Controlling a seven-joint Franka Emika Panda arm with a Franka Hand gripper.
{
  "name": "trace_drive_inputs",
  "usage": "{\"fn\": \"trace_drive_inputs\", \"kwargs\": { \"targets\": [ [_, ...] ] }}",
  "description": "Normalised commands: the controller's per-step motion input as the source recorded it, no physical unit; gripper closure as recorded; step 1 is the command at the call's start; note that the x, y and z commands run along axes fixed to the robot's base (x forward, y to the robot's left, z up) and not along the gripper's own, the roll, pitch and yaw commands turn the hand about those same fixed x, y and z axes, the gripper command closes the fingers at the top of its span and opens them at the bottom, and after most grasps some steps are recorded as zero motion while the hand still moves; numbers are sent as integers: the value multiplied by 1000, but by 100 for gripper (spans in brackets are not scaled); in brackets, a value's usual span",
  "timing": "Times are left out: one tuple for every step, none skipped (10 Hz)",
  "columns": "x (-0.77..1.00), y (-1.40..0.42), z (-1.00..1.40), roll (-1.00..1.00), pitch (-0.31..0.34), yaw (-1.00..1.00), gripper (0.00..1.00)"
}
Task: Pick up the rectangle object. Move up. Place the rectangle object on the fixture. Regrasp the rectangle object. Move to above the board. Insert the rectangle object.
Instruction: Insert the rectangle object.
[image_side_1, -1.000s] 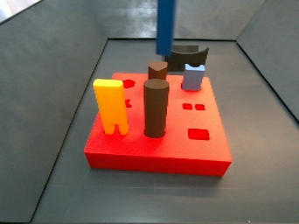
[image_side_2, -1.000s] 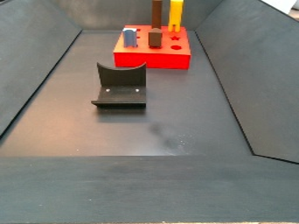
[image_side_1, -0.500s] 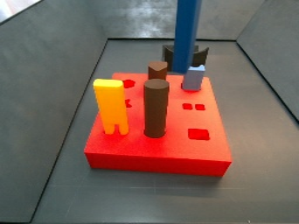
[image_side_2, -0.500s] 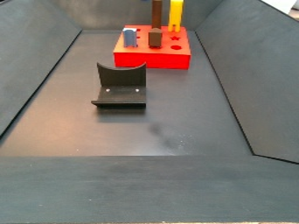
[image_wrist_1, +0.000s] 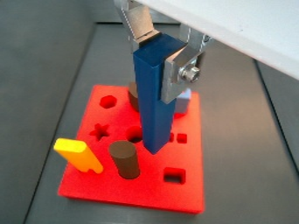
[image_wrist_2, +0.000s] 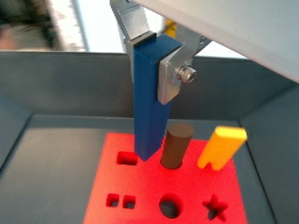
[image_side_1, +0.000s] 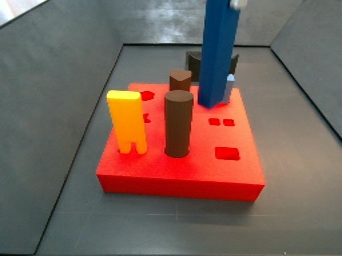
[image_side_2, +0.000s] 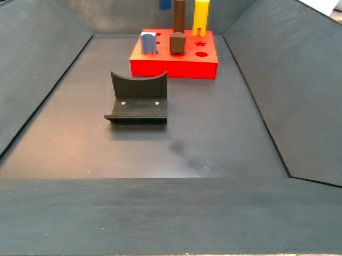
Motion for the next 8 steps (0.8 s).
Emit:
{"fn": "trace_drive_inputs", "kwargs": {
  "targets": [
    [251, -97, -449, 33, 0, -803, 100],
    [317, -91, -537, 103, 0, -700, 100],
    [466, -117, -431, 90, 0, -603, 100],
    [703, -229, -391, 127, 0, -309, 100],
    [763, -200, -426, 190, 123, -140, 100],
    [557, -106, -234, 357, 347, -71, 100],
    [451, -89, -57, 366, 413, -37, 100],
    [363, -83, 0, 356, 444, -49, 100]
  ]
}}
